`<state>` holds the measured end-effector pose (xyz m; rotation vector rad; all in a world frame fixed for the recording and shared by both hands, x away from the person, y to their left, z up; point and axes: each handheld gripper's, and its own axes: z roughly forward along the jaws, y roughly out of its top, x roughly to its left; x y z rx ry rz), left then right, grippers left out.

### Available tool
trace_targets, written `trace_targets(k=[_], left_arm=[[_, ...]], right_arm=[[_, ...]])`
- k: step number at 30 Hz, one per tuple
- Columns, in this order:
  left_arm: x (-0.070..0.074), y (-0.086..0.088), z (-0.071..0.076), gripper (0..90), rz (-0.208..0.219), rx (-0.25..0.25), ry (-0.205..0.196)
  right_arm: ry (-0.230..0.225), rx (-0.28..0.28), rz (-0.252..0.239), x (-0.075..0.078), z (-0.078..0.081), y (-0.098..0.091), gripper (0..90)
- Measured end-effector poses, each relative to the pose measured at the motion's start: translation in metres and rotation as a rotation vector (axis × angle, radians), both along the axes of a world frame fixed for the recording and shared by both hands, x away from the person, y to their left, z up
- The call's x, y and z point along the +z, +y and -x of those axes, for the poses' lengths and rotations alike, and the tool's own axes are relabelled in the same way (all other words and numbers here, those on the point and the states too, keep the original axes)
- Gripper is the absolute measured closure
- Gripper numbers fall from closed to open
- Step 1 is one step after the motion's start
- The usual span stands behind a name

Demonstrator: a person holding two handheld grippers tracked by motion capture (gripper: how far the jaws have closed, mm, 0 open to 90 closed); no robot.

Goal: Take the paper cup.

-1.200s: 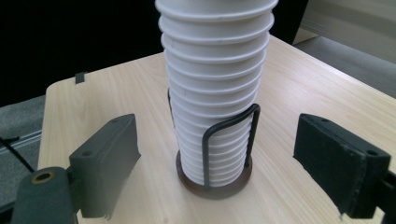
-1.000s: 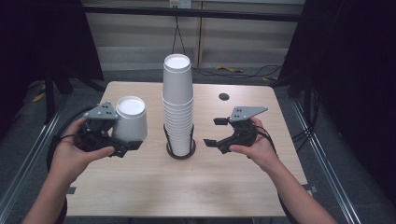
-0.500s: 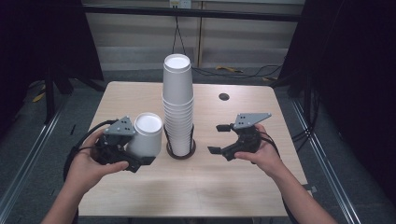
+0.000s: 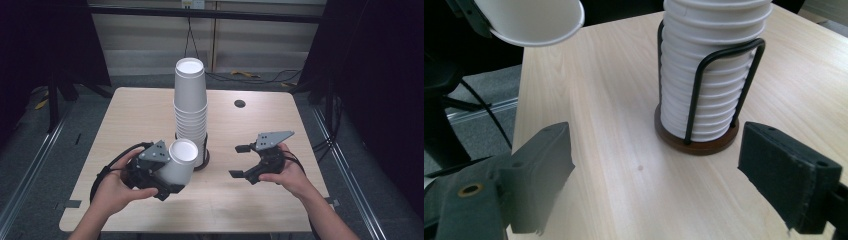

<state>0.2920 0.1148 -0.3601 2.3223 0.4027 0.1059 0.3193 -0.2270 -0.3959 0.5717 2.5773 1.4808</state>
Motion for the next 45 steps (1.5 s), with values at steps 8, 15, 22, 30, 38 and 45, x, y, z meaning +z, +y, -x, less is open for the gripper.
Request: trace_targets(k=[8,15,22,30,38,45], left_arm=[[-0.010,-0.020,-0.002,14.3,-0.067,-0.027,0.011],[-0.017,-0.039,-0.007,14.4,-0.146,-0.048,0.019],[-0.023,-0.052,-0.012,14.5,-0.194,-0.070,0.046],[-0.025,-0.067,-0.013,14.4,-0.295,-0.092,0.036],[-0.028,-0.083,-0.013,14.4,-0.373,-0.103,0.036],[-0.031,-0.098,-0.015,14.2,-0.438,-0.154,0.044]], right_arm=[[0.017,0.032,0.021,-0.006,0.005,-0.007,13.4],[0.023,0.056,0.032,-0.008,0.007,-0.009,13.4],[0.025,0.087,0.054,-0.007,0.009,-0.007,13.4],[0.031,0.127,0.065,-0.002,0.010,-0.002,13.4],[0.022,0.186,0.081,0.002,0.014,0.009,13.4],[0.023,0.221,0.092,0.006,0.014,0.017,13.4]])
